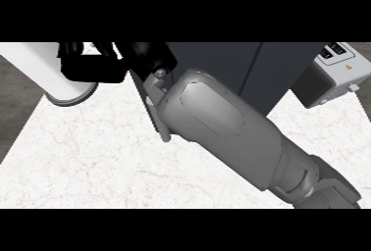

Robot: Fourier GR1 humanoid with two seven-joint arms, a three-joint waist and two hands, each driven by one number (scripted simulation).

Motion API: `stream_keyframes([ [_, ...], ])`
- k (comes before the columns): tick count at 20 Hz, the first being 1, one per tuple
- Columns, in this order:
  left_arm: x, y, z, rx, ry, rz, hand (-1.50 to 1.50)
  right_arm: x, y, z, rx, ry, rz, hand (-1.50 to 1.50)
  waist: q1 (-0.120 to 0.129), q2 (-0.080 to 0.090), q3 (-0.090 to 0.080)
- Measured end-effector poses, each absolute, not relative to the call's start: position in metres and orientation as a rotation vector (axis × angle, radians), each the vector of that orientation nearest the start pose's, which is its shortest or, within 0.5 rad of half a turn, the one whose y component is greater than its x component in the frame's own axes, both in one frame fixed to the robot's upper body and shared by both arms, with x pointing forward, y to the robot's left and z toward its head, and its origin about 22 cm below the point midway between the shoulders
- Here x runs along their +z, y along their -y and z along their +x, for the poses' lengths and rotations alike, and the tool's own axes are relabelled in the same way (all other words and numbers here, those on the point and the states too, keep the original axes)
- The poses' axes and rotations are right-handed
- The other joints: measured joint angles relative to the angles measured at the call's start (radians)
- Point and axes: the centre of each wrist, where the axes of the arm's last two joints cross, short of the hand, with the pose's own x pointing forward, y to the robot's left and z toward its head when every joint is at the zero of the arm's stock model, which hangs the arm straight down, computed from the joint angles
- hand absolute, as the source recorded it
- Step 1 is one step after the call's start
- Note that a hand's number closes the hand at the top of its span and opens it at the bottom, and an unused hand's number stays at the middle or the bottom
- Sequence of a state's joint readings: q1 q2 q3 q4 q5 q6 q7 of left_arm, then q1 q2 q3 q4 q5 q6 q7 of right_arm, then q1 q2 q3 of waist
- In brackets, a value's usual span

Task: Pick up the wine, place it into the cabinet and close the cabinet

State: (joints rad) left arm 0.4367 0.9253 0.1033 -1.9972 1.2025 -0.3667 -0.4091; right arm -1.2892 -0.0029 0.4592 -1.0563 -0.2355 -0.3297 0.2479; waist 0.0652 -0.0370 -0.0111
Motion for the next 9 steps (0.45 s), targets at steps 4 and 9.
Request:
stream_keyframes([
  [4,0.137,-0.376,0.158,-0.012,1.917,-0.628,1.50,0.240,-0.031,0.353,0.667,1.943,0.246,1.50,0.005,-0.007,-0.006],
  [9,0.141,-0.375,0.161,-0.017,1.921,-0.625,1.50,0.233,-0.028,0.356,0.695,1.998,0.233,1.50,0.006,-0.010,-0.011],
])
